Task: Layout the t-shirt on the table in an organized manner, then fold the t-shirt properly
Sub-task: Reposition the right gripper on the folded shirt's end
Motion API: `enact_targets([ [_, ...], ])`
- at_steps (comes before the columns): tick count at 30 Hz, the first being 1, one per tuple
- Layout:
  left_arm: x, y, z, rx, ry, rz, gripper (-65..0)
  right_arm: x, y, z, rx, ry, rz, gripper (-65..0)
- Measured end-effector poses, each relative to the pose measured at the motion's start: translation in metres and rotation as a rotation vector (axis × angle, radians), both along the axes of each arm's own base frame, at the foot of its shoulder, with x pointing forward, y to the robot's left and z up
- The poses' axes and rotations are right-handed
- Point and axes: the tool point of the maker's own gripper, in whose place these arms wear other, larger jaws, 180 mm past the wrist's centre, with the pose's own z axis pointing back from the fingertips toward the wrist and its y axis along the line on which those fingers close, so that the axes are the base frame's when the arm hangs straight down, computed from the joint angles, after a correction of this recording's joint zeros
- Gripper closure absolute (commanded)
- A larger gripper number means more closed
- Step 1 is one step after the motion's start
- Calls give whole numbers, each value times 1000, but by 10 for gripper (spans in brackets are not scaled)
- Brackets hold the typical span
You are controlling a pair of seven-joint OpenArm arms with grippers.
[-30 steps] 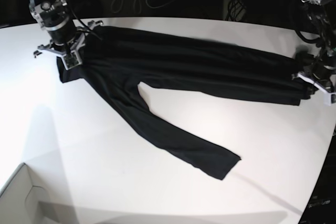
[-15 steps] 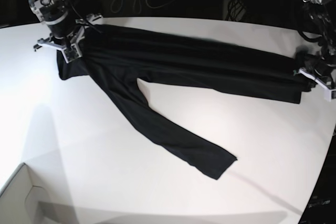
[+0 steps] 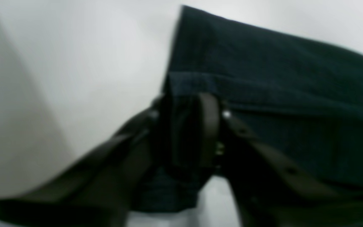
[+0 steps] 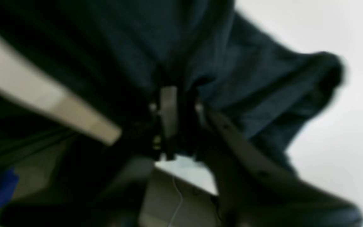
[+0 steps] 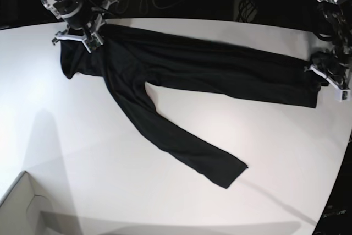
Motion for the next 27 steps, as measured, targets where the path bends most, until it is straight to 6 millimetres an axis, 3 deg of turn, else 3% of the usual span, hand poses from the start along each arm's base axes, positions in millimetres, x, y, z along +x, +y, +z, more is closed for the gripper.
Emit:
enact_targets([
  [5, -2, -6, 0, -4, 1, -48, -296, 6, -10, 4, -9, -21, -26, -260],
  [9, -11, -5, -6, -7, 23, -46, -343, 13, -37, 18, -66, -56, -95, -269],
  [12, -11, -6, -5, -10, 20, -46, -374, 27, -42, 39, -74, -132, -109, -270],
  [19, -22, 32, 11, 11, -28, 73, -391, 54, -41, 55, -67, -205, -121, -271],
  [27, -17, 42, 22, -9, -90, 143, -393, 108, -8, 89, 66, -361, -180, -271],
])
